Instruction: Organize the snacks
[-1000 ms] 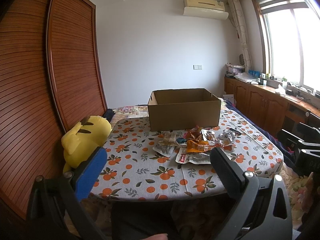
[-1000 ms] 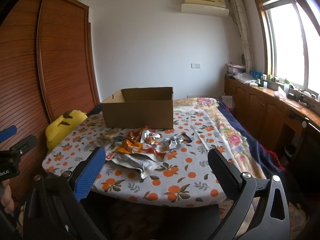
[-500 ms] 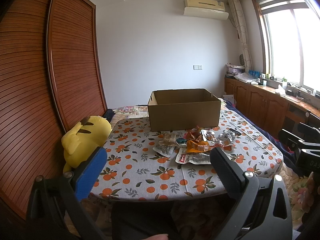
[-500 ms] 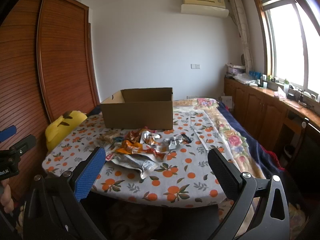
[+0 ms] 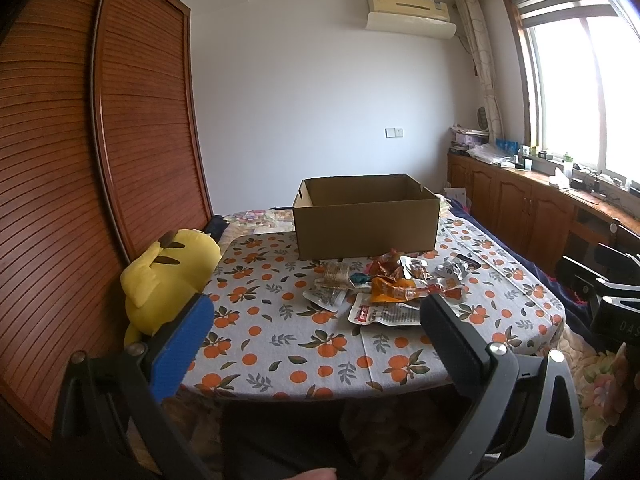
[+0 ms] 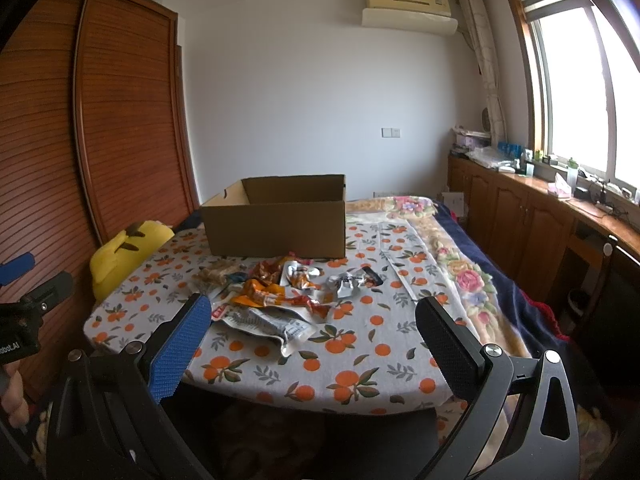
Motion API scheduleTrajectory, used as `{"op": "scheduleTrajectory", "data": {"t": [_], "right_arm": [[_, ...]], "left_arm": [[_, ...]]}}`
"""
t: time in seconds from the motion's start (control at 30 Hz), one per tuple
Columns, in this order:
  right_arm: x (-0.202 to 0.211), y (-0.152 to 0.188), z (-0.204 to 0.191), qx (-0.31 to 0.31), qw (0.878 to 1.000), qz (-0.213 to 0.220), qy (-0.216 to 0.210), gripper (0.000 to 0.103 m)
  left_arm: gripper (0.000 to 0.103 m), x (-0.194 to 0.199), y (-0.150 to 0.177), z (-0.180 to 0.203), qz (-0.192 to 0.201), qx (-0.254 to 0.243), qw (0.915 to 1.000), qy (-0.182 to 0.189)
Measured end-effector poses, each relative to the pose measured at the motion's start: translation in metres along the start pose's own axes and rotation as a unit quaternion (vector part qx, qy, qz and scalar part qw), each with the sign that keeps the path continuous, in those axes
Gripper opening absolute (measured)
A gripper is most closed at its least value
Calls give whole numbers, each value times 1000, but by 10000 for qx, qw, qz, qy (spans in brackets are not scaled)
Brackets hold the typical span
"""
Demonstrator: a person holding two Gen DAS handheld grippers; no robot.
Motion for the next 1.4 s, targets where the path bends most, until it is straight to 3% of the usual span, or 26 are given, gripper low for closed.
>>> {"op": "scheduleTrajectory", "data": {"t": [0.83, 1.13, 1.4], "right_arm": [[-3, 7, 3, -45, 10000, -54, -17, 103], [-37, 26, 15, -56, 9992, -360, -150, 103], [-90, 32, 39, 100, 9975, -594, -358, 103]], "left_arm": [[103, -8, 12, 6, -174, -25, 9998, 13], [103, -49, 32, 18, -523, -108, 9985, 147], [103, -112, 48, 47, -969, -265, 9938, 486]]}}
Point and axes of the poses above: each gripper's, at about its wrist camera, not at the fingertips, and x roughly against the way its jaws point, z to its right, y to its underside, the point moved 8 cm from there along -x, roughly the way its jaws point, and after that the axes turned 14 degrees about -y, right-handed, at the moved point
